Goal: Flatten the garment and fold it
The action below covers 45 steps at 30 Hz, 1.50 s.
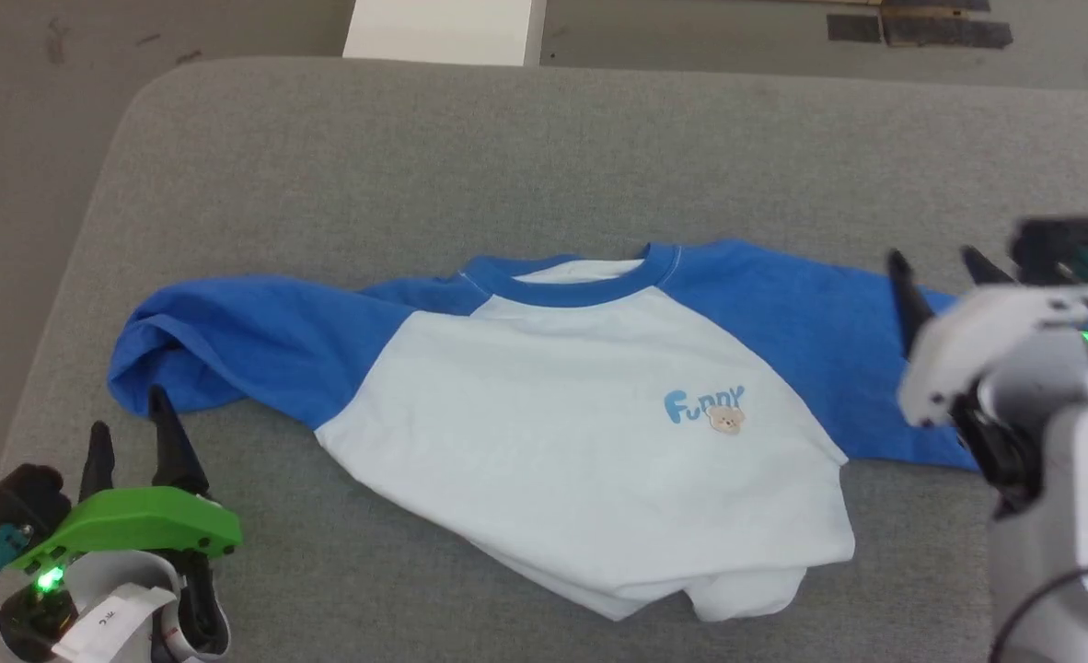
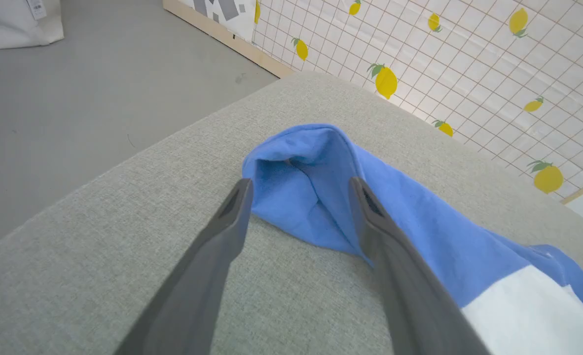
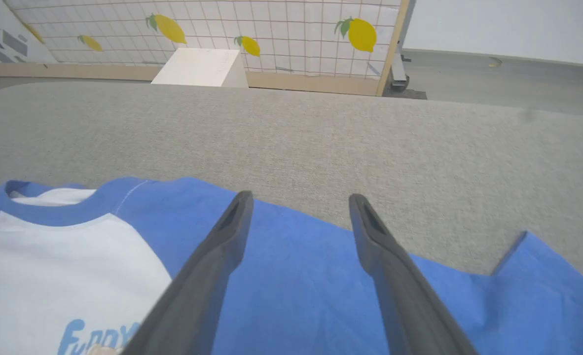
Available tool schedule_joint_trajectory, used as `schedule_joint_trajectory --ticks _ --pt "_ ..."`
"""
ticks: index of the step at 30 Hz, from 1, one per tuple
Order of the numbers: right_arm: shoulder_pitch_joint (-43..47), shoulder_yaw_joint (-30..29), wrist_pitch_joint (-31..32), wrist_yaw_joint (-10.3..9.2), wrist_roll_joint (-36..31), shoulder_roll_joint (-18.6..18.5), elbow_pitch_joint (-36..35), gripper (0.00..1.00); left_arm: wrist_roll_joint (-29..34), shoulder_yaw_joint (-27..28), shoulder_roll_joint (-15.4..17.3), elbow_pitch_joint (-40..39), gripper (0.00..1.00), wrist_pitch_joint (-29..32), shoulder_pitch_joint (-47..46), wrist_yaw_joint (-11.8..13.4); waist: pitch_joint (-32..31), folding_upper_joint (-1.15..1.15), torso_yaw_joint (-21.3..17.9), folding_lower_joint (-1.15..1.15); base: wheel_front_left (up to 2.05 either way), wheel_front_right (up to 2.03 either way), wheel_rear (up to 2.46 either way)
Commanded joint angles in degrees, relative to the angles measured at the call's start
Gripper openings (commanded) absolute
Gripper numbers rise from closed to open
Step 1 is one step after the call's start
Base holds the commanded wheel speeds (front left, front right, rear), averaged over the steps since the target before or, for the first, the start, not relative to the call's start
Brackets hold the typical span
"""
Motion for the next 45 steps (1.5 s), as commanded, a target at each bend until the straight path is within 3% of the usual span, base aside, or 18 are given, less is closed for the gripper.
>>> schedule_joint_trajectory --ticks 1,5,9,13,20,21,22,28,35,41,45 --pt "-2.57 2.19 1.83 -0.09 -1.51 0.01 0.55 1.0 0.26 0.21 -0.08 0.1 1.0 -0.59 -0.13 0.41 1.66 0.0 0.87 0.0 0.0 0.0 0.0" --pt "-7.68 7.35 9.32 -0.09 -5.02 -1.48 4.84 1.0 1.73 -0.54 -0.05 -1.24 1.0 -3.09 -1.87 -1.12 3.73 0.0 2.51 0.0 0.0 0.0 0.0" --pt "-11.96 10.5 16.99 -0.09 -8.11 -4.53 9.47 1.0 5.51 -1.59 0.57 -3.51 1.0 -4.6 -4.01 -4.37 5.72 0.0 4.43 0.0 0.0 0.0 0.0" --pt "-14.35 13.1 22.95 -0.09 -9.49 -7.29 12.64 1.0 9.63 -2.02 -1.01 -7.15 1.0 -4.75 -4.98 -6.72 7.5 0.0 6.24 0.0 0.0 0.0 0.0" --pt "-13.17 22.25 33.15 -0.09 -3.4 -12.86 15.78 1.0 12.73 -1.17 -3.95 -5.91 1.0 -4.77 -5.8 -10.39 8.84 0.0 7.51 0.0 0.0 0.0 0.0" --pt "-12.83 22.25 33.62 -0.09 -2.34 -13.08 15.5 0.4 12.9 -1.04 -4.17 -5.61 1.0 -4.78 -5.93 -10.67 8.79 0.0 7.39 0.0 0.0 0.0 0.0" --pt "-12.65 22.06 33.52 -0.09 -1.48 -13.23 15.14 0.0 13.09 -0.92 -4.32 -5.4 1.0 -4.78 -6.04 -10.84 8.73 0.0 7.28 0.0 0.0 0.0 0.0" --pt "-12.92 13.83 26.38 -0.09 -0.13 -12.12 10.4 0.0 14.56 -0.28 -4.57 -4.41 1.0 -4.78 -6.94 -12.02 7.38 0.0 5.35 0.0 0.0 0.0 0.0" --pt "-10.34 6.66 21.98 -0.09 -0.8 -9.81 3.44 0.0 15.77 -3.51 -2.06 -2.66 1.0 -2.87 -10.43 -13.62 5.56 0.0 1.72 0.0 0.0 0.0 0.0" --pt "-8.87 7.93 21.45 -0.09 -0.25 -8.89 -0.01 0.0 14.64 -12.72 2.02 -0.5 1.0 9.99 -21.63 -14.78 6.39 0.0 0.09 0.0 0.0 0.0 0.0" --pt "-8.92 9.56 21.59 -0.09 -0.09 -8.18 -1.37 0.0 10.33 -25.2 5.44 4.32 1.0 25.29 -32.06 -14.9 7.78 0.0 -0.64 0.0 0.0 0.0 0.0"
